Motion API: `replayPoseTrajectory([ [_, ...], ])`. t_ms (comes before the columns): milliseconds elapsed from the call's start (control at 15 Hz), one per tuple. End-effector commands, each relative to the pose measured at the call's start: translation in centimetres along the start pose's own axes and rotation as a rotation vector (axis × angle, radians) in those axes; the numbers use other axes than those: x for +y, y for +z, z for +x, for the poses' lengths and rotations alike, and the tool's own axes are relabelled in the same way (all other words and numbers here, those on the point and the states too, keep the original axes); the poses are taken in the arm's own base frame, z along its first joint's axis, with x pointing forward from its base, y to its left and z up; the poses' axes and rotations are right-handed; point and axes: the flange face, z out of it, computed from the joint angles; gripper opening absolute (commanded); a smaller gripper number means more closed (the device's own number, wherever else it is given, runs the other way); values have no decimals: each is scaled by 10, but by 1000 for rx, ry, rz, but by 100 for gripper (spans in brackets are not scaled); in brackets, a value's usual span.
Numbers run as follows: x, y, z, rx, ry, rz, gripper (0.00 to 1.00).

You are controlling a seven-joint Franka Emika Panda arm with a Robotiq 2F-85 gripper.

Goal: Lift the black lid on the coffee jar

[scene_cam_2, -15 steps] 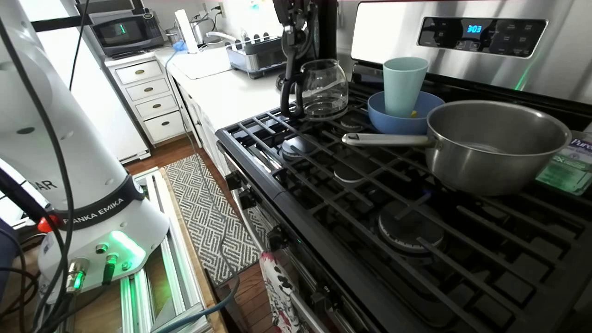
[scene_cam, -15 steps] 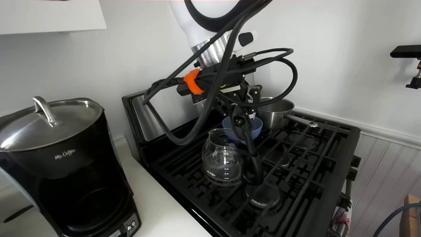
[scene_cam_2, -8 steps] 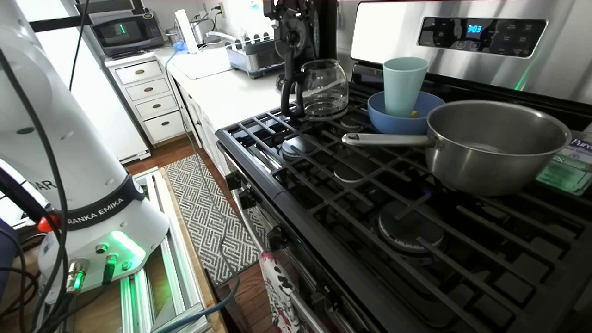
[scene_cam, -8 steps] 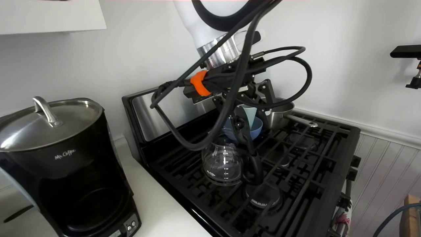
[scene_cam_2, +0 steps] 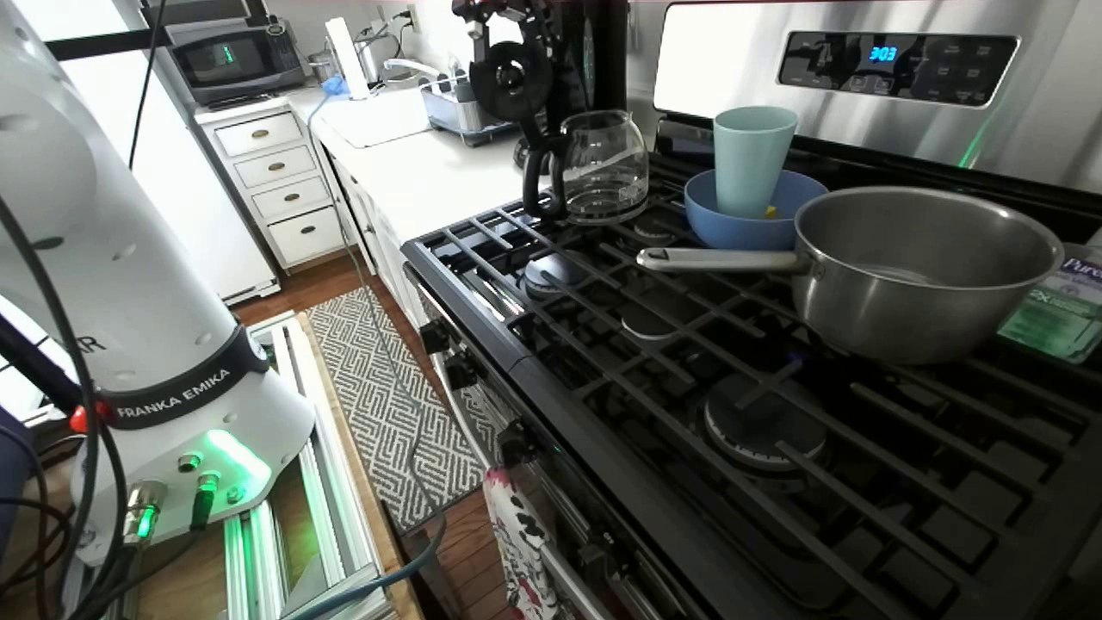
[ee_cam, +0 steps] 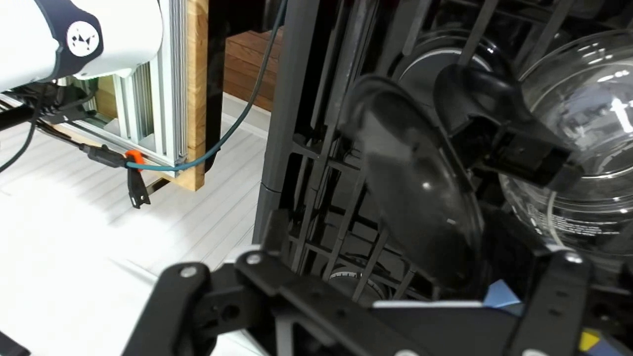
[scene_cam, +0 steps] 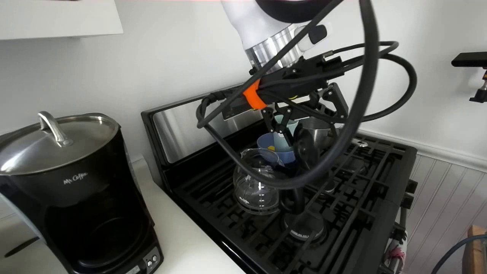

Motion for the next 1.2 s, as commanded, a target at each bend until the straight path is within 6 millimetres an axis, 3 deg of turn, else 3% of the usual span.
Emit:
replayPoseTrajectory([
  [0, 24, -3, -1, 33, 19, 26, 100],
  [533, 28, -13, 2, 35, 67, 68, 100],
  [867, 24, -28, 8, 61, 47, 281, 100],
  [933, 12, -26, 6, 31, 53, 192, 100],
  [1133, 15, -29, 7, 36, 52, 248, 100],
])
